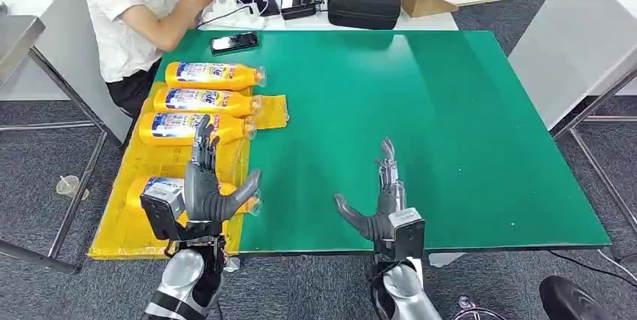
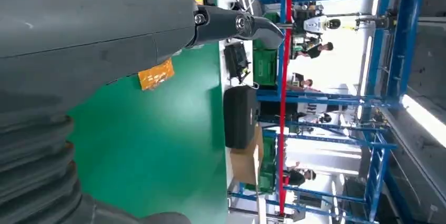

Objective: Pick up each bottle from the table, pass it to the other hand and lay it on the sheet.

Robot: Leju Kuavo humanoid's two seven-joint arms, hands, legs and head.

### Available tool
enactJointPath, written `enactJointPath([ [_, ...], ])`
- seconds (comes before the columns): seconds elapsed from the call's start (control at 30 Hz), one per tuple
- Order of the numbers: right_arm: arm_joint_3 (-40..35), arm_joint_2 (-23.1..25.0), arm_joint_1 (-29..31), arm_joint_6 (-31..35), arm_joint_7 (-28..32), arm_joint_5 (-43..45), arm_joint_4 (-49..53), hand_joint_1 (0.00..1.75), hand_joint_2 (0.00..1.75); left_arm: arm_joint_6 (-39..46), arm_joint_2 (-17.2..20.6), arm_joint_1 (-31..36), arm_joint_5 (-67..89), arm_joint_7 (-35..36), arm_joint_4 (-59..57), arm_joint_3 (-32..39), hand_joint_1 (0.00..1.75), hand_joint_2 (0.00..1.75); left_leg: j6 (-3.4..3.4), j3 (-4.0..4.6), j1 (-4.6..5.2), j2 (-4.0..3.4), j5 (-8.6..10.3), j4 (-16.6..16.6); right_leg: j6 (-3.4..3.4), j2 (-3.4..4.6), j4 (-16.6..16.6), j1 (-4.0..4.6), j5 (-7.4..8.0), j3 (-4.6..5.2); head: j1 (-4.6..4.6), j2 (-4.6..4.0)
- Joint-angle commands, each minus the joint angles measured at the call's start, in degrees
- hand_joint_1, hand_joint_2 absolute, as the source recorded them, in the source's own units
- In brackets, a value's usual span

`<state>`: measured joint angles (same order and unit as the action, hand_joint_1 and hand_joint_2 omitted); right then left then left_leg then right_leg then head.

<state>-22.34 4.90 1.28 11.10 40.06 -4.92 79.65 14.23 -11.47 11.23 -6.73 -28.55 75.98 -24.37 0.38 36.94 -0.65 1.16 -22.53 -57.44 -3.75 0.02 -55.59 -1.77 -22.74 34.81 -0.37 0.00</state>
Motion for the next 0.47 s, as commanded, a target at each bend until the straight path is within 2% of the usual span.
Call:
enactJointPath([
  [0.03, 1.71, 4.69, 0.28, 5.11, -2.14, 0.27, -6.49, 0.00, 0.00, 2.94, 1.08, 0.54, -3.89, 1.40, -1.81, -3.52, 0.00, 1.75, 0.01, -0.48, -0.07, -0.16, -0.26, -0.05, 0.30, 0.02, 0.05, 0.14, -0.20, -0.51, 0.00, 0.00],
  [0.1, 1.35, 5.33, 0.23, 9.70, -4.63, -2.72, -6.20, 0.00, 0.00, 0.83, 2.06, -0.88, -4.96, 1.76, -0.16, -3.56, 0.00, 1.75, -0.01, -0.29, -0.04, -0.13, -0.13, 0.04, 0.20, 0.05, 0.08, 0.08, -0.09, -0.30, 0.00, 0.00],
  [0.13, 1.07, 5.28, 0.18, 9.90, -4.79, -2.85, -6.03, 0.00, 0.00, 0.66, 2.24, -1.37, -5.08, 1.73, 0.27, -3.32, 0.00, 1.75, -0.02, -0.63, -0.10, -0.27, -0.34, -0.02, 0.39, 0.11, 0.06, 0.17, -0.25, -0.64, 0.00, 0.00],
  [0.2, 1.07, 5.28, 0.18, 9.90, -4.79, -2.85, -6.03, 0.00, 0.00, 0.66, 2.24, -1.37, -5.08, 1.73, 0.27, -3.32, 0.00, 1.75, -0.01, -0.16, -0.02, -0.14, -0.08, 0.05, 0.14, 0.09, 0.06, 0.05, -0.04, -0.17, 0.00, 0.00],
  [0.27, 0.81, 4.91, 0.19, 10.16, -5.30, -3.08, -6.06, 0.00, 0.00, -2.57, 2.70, -1.72, -7.51, 2.61, 0.67, -3.22, 0.00, 1.75, -0.01, -0.41, -0.04, -0.22, -0.21, 0.03, 0.27, 0.11, 0.06, 0.10, -0.15, -0.41, 0.00, 0.00],
  [0.3, 0.05, 4.05, 0.15, 8.02, -6.34, -2.07, -5.67, 0.00, 1.75, -5.18, 3.14, -2.53, -9.15, 2.46, 1.11, -2.71, 0.00, 1.75, -0.01, -0.27, -0.04, -0.15, -0.14, 0.03, 0.20, 0.06, 0.07, 0.08, -0.10, -0.28, 0.00, 0.00],
  [0.33, -1.02, 2.45, -0.10, 6.49, -5.82, -2.75, -4.47, 0.00, 1.75, -7.41, 3.79, -3.53, -9.41, 1.50, 1.50, -2.22, 0.00, 1.75, -0.01, -0.60, -0.09, -0.28, -0.36, -0.04, 0.39, 0.12, 0.03, 0.17, -0.27, -0.61, 0.00, 0.00],
  [0.37, -1.39, 1.33, -0.44, 6.93, -5.45, -5.00, -3.42, 0.00, 1.75, -8.66, 3.46, -4.51, -10.29, 1.99, 1.42, -0.93, 0.00, 1.75, 0.00, -0.25, -0.01, -0.19, -0.12, 0.08, 0.17, 0.11, 0.10, 0.06, -0.06, -0.23, 0.00, 0.00],
  [0.47, -0.38, -0.21, -2.32, 6.00, -4.43, -6.35, 0.59, 0.00, 1.75, -7.70, 3.84, -4.89, -6.43, 1.42, 0.65, -1.52, 0.00, 1.75, 0.03, -0.44, -0.02, -0.24, -0.23, 0.07, 0.24, 0.14, 0.13, 0.08, -0.15, -0.45, -0.02, 0.00],
])
